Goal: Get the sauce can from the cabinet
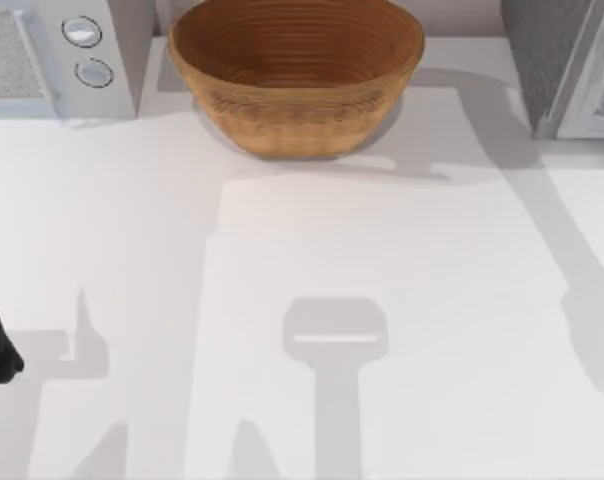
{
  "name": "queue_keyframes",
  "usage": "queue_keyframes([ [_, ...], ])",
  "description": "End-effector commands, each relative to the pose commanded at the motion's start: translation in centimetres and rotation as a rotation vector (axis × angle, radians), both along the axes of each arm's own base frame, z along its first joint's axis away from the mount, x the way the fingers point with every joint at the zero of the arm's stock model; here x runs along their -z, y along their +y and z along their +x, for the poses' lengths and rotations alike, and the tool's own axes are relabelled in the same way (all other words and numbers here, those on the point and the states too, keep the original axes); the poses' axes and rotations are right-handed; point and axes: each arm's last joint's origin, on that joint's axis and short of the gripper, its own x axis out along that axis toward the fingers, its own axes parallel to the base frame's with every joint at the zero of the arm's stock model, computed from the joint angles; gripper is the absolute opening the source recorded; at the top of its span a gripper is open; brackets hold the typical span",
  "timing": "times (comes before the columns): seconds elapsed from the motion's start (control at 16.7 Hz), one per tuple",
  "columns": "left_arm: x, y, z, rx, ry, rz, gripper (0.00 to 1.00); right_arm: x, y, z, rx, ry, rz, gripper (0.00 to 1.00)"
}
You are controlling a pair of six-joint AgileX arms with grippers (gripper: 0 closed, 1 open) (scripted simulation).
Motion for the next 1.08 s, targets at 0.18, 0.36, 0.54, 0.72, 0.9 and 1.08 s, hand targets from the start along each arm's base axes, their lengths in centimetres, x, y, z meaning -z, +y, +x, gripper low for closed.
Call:
queue_keyframes([
  [0.18,0.0,0.0,0.0,0.000,0.000,0.000,1.00,-0.1,0.1,-0.2,-0.003,0.000,0.002,0.00],
  [0.36,0.0,0.0,0.0,0.000,0.000,0.000,1.00,-1.3,1.0,-3.1,-0.004,0.011,0.001,0.00],
  [0.54,0.0,0.0,0.0,0.000,0.000,0.000,1.00,-4.1,1.2,-9.6,-0.002,-0.006,0.006,0.00],
  [0.72,0.0,0.0,0.0,0.000,0.000,0.000,1.00,-5.8,0.5,-15.8,-0.003,-0.011,0.008,0.00],
  [0.9,0.0,0.0,0.0,0.000,0.000,0.000,1.00,-6.0,0.3,-18.0,-0.002,0.000,0.002,0.00],
  [1.08,0.0,0.0,0.0,0.000,0.000,0.000,1.00,-6.2,0.1,-18.1,0.000,-0.007,0.007,0.00],
])
